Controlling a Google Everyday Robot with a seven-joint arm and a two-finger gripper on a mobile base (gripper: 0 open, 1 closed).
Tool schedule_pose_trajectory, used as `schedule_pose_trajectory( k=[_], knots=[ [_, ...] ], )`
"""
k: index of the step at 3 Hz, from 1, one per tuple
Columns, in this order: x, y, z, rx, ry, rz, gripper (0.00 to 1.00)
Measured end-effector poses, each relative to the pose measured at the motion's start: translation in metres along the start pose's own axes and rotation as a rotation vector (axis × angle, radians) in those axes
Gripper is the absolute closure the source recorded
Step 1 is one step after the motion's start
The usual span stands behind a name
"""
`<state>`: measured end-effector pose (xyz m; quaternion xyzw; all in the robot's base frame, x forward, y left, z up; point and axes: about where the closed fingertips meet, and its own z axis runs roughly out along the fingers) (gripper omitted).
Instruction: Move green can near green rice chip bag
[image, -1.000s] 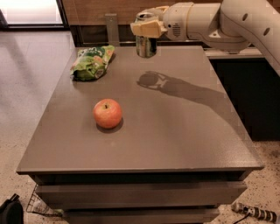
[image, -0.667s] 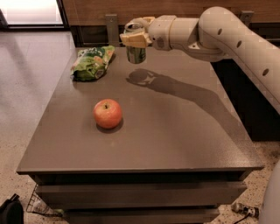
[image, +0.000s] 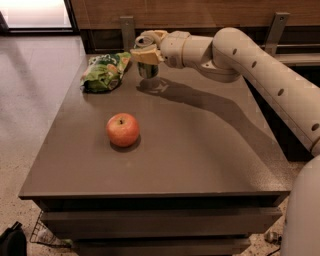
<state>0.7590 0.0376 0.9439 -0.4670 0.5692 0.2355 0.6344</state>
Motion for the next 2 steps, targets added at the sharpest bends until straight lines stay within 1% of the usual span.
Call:
schedule_pose_trajectory(
  k=[1,2],
  knots=[
    [0.023,-0.001,0.001,0.008,-0.017,0.059,1.00],
    [0.037,0.000,0.001,0.008,-0.017,0.109,1.00]
  ],
)
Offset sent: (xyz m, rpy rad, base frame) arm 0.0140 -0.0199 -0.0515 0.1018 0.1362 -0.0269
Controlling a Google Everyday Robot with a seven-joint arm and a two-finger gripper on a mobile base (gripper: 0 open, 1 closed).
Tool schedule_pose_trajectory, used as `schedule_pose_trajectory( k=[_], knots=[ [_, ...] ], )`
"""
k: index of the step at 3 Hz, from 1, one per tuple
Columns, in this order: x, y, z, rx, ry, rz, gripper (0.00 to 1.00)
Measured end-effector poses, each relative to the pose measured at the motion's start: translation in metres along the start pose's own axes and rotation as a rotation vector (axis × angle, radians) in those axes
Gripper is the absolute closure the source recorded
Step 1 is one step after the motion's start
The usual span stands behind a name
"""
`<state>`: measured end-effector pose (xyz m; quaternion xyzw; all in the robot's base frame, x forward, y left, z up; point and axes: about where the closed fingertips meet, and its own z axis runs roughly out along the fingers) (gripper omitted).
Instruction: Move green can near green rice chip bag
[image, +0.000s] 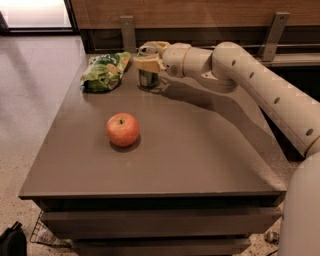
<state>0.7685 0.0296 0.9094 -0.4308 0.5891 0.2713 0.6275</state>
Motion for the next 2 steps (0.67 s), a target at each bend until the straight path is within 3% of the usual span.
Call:
schedule_pose_trajectory(
  k=[2],
  knots=[
    [0.0077,0.0022,0.0042,-0.003,0.013,0.028,0.56]
  ],
)
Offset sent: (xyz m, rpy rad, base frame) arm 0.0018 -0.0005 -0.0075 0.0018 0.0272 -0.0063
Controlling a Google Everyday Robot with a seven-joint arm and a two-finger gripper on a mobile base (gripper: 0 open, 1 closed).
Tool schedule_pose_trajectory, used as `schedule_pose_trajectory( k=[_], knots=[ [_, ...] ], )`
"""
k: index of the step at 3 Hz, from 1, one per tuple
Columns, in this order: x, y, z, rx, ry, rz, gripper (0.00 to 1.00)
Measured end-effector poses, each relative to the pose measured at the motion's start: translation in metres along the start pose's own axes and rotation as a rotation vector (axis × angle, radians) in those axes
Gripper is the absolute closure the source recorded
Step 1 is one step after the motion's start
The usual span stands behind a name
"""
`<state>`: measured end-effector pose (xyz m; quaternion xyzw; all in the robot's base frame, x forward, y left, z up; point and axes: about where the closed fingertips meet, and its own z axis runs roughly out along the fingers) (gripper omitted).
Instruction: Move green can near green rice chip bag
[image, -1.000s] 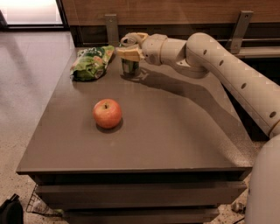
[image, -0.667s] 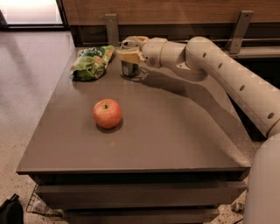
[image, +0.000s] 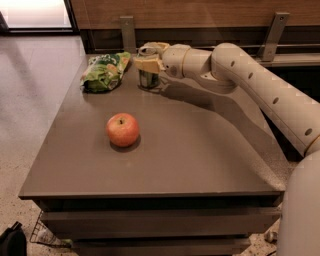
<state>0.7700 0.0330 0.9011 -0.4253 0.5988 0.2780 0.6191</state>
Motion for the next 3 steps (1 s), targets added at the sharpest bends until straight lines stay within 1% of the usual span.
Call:
schedule_pose_trajectory(
  k=[1,2,3],
  knots=[
    [-0.0006,0.0020,0.0025,-0.004,-0.001,0.000,0.33],
    [-0.0013,0.0048,0.0061,-0.011,-0.003,0.001,0.02],
    [-0.0016,0.0055,0.0071,-0.012,-0.004,0.001,0.00]
  ],
)
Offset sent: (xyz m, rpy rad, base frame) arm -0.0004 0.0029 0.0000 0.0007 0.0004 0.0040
